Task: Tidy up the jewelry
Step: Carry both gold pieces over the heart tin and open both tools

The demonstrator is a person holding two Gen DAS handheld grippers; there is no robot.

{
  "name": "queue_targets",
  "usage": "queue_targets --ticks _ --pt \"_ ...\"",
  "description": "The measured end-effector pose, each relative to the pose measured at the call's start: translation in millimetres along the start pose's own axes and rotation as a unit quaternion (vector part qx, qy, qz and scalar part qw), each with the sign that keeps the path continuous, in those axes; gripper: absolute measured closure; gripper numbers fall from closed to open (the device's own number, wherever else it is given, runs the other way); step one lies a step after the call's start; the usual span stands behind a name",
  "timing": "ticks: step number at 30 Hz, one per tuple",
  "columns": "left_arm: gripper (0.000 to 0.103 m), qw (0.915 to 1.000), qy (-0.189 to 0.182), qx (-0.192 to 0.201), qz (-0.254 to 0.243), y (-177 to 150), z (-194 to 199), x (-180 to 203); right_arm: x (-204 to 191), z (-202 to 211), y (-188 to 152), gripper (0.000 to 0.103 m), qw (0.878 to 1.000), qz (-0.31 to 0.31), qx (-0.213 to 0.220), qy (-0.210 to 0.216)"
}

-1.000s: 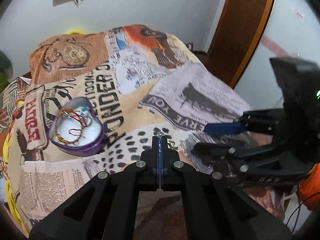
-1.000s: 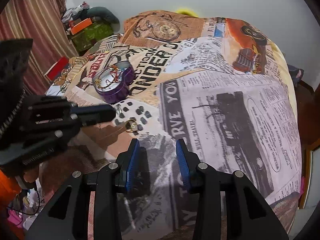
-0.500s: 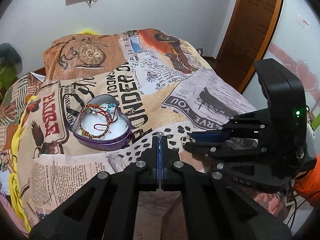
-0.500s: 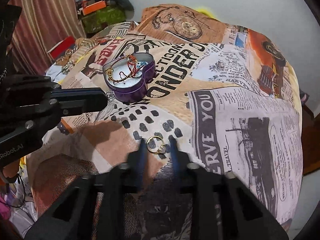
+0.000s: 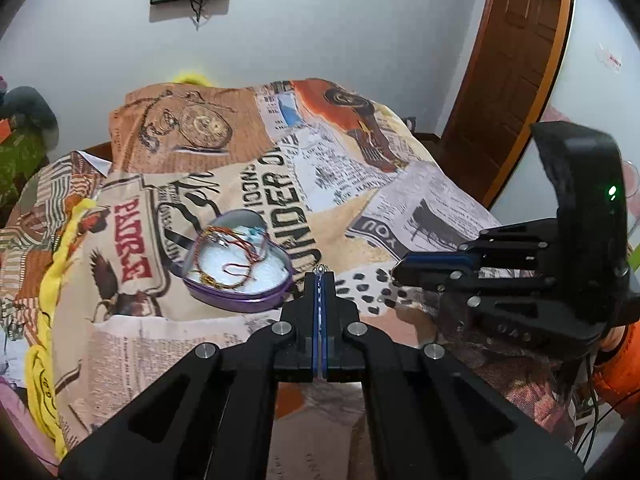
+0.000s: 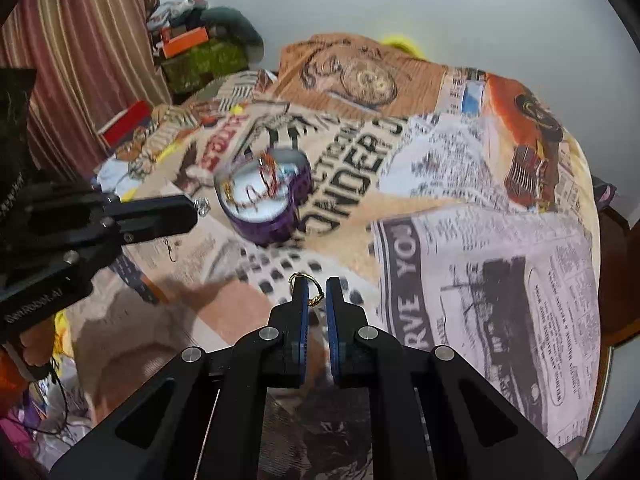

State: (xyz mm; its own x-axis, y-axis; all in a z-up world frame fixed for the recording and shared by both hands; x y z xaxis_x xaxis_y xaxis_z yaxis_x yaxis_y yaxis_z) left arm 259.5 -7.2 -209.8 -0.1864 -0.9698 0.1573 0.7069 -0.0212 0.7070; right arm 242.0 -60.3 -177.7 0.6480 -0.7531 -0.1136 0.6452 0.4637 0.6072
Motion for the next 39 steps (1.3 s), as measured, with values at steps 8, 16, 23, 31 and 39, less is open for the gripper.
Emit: queue_targets --ticks 8,16,23,31,39 --pt "0.103 0.9995 0.023 0.022 0.007 13 15 -25 -13 8 37 0.095 0.999 -0.003 0.039 0.013" --pt "0.103 0.9984 0.039 0.035 0.023 25 18 -56 -27 -1 60 0.095 0.998 -0.005 0.052 0.030" --pt "0.103 0.9980 0.036 0.034 0.039 32 6 -76 -36 -28 66 0.095 0.999 -0.003 0.033 0.043" --pt "0.103 0.9986 0.019 0.014 0.047 28 -22 -82 -39 -63 55 0.095 0.999 0.006 -0.016 0.044" --pt "0.103 0.9979 0.007 -0.020 0.061 18 -60 -87 -37 -87 43 0.095 0.998 0.010 -0.052 0.039"
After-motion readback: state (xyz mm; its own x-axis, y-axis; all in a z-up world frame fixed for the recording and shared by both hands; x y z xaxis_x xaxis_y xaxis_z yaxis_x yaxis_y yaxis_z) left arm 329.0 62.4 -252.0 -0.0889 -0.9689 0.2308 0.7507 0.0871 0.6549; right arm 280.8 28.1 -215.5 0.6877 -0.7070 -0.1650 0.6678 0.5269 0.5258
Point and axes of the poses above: each gripper's, at about its wrist camera, not at the fingertips, and z roughly against the way its jaws point, x to its right, y to its top, the point moved 10 cm from there along -z, roughly the way its jaws point
